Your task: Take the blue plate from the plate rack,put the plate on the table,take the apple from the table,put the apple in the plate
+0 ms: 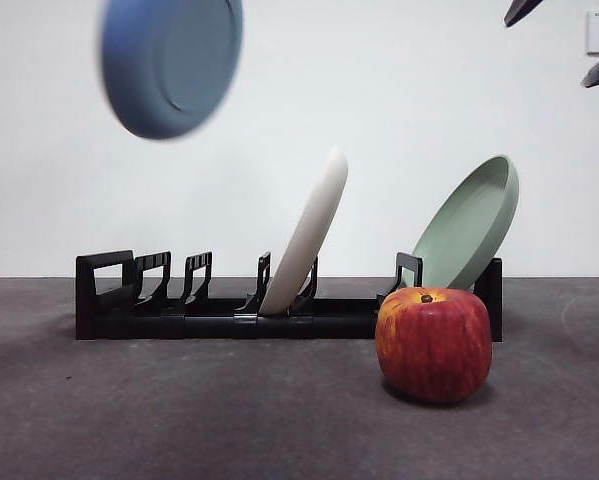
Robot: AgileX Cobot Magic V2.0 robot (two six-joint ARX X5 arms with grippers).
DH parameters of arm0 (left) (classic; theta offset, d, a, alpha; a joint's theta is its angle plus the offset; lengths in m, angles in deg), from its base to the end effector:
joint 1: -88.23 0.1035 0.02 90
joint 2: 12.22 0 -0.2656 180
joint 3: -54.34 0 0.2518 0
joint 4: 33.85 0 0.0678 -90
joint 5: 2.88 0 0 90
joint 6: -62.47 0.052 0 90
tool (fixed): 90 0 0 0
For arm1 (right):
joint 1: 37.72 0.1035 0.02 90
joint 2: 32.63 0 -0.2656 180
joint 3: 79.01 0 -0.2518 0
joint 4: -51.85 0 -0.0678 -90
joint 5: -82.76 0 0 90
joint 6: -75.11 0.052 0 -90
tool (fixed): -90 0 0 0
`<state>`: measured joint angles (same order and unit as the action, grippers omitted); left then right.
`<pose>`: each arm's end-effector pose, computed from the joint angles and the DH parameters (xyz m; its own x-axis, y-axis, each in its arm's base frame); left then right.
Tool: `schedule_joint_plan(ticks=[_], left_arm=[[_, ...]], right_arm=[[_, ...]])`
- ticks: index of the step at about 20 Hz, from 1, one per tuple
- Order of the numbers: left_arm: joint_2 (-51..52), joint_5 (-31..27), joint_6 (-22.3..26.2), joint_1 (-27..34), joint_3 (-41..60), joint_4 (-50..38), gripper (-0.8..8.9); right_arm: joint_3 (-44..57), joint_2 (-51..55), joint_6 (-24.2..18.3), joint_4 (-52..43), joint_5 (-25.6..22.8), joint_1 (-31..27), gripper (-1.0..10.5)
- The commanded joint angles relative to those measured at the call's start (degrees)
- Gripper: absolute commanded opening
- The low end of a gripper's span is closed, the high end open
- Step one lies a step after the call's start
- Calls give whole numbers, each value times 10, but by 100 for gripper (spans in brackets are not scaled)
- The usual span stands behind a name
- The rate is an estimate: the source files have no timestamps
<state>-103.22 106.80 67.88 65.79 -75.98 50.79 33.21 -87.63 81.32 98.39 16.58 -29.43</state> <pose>0.2720 -0.1313 0.4456 0.4834 -0.5640 -0.6695 0.6377 0.7508 -0.1721 0.2039 0.0509 0.3127 0.6944 0.5093 -0.5084 -0.4019 0.8605 0.3130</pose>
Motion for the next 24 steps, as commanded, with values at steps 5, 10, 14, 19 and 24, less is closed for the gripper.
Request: schedule_joint_plan(ticks=[5, 10, 14, 19, 24], left_arm=[[110, -263, -13, -149, 3, 90, -7], [189, -406, -127, -314, 150, 90, -8], [204, -502, -274, -425, 332, 89, -8], [168, -490, -304, -473, 506, -99, -8], [80, -455, -235, -464, 570, -263, -8]], right_arm=[[-2, 0, 4, -10, -2, 0, 472], [-2, 0, 4, -10, -3, 0, 472], [-2, 0, 4, -9, -2, 0, 472], [-2, 0, 4, -9, -3, 0, 472], [-2, 0, 4, -9, -2, 0, 472]])
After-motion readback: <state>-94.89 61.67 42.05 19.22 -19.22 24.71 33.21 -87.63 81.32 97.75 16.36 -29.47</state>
